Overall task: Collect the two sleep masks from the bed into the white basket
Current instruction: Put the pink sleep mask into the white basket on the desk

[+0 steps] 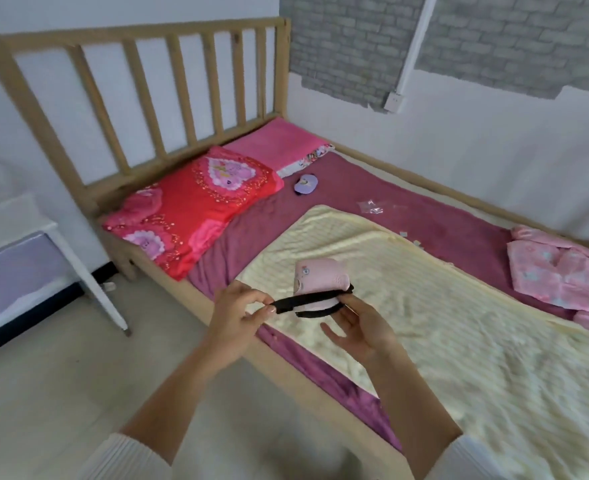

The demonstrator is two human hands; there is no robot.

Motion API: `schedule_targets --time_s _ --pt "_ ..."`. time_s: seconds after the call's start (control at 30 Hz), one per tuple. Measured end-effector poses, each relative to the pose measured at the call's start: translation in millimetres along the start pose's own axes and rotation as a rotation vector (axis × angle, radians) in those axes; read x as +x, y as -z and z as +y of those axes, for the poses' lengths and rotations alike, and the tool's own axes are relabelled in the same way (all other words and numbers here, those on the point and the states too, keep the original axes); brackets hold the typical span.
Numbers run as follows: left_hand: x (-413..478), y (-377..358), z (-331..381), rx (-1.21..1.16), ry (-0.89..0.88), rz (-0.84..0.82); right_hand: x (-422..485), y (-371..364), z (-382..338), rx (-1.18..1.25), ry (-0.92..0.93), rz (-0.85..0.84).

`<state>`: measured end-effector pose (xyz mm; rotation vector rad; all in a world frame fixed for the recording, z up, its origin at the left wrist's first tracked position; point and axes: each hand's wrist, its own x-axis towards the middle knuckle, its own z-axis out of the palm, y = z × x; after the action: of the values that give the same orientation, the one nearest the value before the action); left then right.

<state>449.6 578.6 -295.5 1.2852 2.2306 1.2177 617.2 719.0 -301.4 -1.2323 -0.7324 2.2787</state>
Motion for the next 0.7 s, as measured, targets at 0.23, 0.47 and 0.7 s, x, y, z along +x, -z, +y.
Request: schedule_targets --time_s 0.23,0.47,0.7 --pt "-37.9 136.4 -86.7 -0.026 0.182 0.092 -7.4 -149.8 78.8 -0.259 -0.117 -0.287" --pt "-61.3 227.3 -157.4 -0.261 0.434 0.323 14.0 -272.7 136.7 -0.522 -0.208 -0.494" --pt "-41.6 299.1 -233.4 -0.578 0.641 0.455 81.2 -393.3 206.8 -0.579 -0.214 -0.537"
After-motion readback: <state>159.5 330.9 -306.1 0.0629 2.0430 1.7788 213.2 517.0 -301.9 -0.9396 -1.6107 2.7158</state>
